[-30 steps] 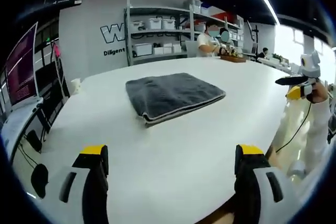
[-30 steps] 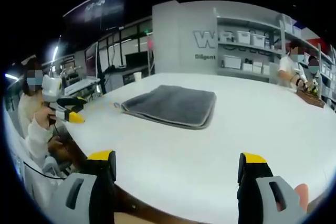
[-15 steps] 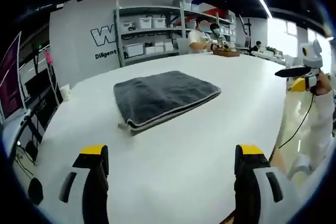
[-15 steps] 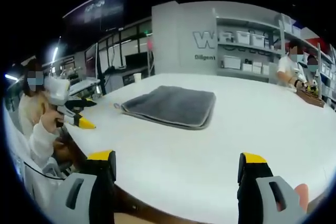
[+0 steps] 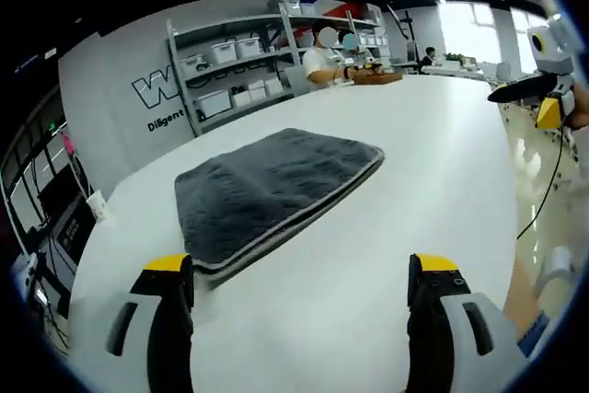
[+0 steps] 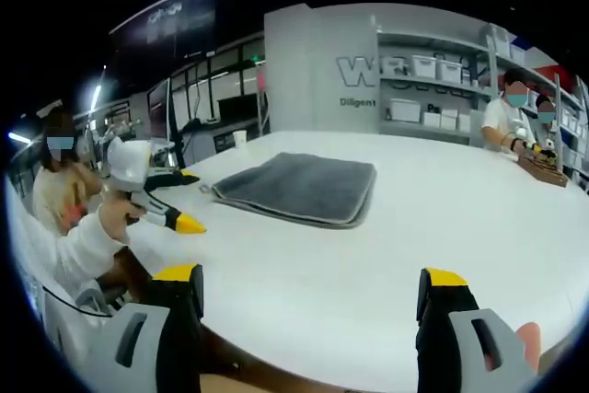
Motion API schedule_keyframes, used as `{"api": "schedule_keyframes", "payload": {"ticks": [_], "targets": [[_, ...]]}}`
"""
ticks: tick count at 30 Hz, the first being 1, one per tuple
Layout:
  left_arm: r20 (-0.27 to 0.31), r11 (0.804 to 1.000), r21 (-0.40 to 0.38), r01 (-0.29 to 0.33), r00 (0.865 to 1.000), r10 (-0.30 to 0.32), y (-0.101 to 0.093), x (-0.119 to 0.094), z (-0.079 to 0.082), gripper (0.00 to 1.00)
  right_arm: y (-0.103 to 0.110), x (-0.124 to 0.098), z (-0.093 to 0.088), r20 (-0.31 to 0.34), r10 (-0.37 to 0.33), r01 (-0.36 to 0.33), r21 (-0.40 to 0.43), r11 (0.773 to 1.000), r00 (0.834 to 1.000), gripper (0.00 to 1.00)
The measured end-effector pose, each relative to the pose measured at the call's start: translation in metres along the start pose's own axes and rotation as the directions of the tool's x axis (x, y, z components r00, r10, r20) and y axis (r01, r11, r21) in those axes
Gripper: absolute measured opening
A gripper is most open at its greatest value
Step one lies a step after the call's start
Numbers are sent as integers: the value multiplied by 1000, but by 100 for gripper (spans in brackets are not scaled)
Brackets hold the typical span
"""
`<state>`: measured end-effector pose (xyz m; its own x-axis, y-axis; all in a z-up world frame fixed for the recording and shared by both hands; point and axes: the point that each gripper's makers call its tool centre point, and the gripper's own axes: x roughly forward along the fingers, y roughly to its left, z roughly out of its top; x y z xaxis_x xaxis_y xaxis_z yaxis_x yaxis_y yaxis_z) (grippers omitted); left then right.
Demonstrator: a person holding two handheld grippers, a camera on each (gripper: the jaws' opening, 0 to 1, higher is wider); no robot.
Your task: Open the folded towel by lifting each exposed corner and separating the folded layers until the towel lies flat within the target outline without major curled edges
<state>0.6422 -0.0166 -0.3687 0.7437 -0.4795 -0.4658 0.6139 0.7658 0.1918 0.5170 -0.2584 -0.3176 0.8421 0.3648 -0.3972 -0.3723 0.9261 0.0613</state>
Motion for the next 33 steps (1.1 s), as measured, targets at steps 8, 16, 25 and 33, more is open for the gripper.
{"api": "schedule_keyframes", "payload": {"ticks": [8,16,25,33], "targets": [[-20,999,17,41,999,-40,-6,43,13,95,1,0,1,2,3,-3,-4,1000,1000,96],[-13,991,114,76,997,-75,-24,85,42,88,4,1,2,3,12,-12,-10,1000,1000,96],[0,973,213,87,996,-89,-45,119,72,79,3,-1,3,11,17,-17,-7,1000,1000,96],[-1,956,279,86,996,-89,-61,144,81,69,-5,-6,4,27,0,0,14,1000,1000,96]]}}
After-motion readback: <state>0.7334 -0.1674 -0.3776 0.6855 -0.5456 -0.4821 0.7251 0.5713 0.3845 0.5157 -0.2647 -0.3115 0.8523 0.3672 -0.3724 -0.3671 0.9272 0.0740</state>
